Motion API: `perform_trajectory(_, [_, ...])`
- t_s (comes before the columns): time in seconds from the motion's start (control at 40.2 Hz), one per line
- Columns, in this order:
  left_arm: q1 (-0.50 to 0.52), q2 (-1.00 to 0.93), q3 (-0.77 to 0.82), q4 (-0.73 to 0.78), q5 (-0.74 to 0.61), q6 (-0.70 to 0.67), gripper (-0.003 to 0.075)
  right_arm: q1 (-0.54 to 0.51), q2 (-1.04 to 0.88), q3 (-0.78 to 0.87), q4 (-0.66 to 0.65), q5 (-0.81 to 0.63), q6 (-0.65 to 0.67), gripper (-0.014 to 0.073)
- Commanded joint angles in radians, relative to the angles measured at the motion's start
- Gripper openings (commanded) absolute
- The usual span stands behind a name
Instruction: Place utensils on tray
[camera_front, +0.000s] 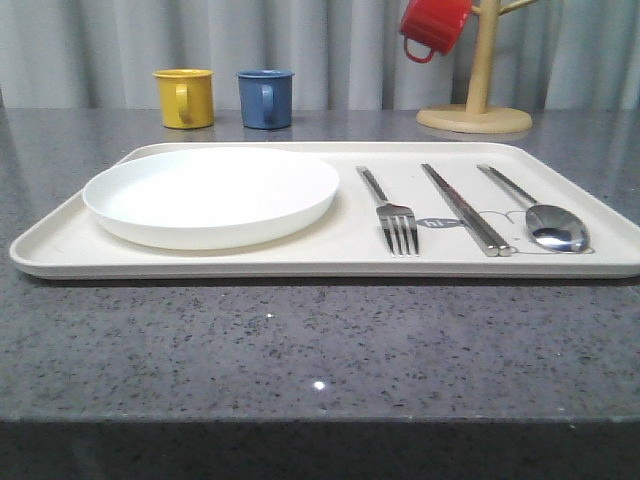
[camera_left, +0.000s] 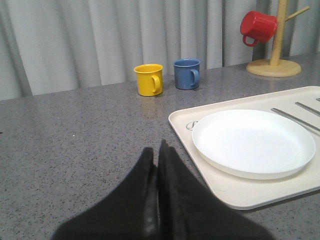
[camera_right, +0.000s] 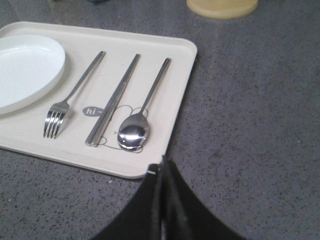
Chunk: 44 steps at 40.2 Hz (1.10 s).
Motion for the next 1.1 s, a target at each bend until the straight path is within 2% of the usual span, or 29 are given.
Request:
perform_trajectory(0.0, [0.001,0.012,-0.023,-0.010,-0.083,-0.007,-0.0018,0.000,-0.067,0.019,-0.031,-0.136,-0.012,-0.0061])
perform_trajectory(0.149, [0.001,0.012,-0.023,-0.010,-0.083,-0.007,-0.0018,0.000,-0.122,0.048,-0.033,-0.177,-0.012,-0.0061])
perform_trajectory(1.071, [0.001,0.012,-0.023,-0.010,-0.083,-0.007,-0.0018,0.000,-0.122,0.048,-0.033,-0.163,-0.012,-0.0061])
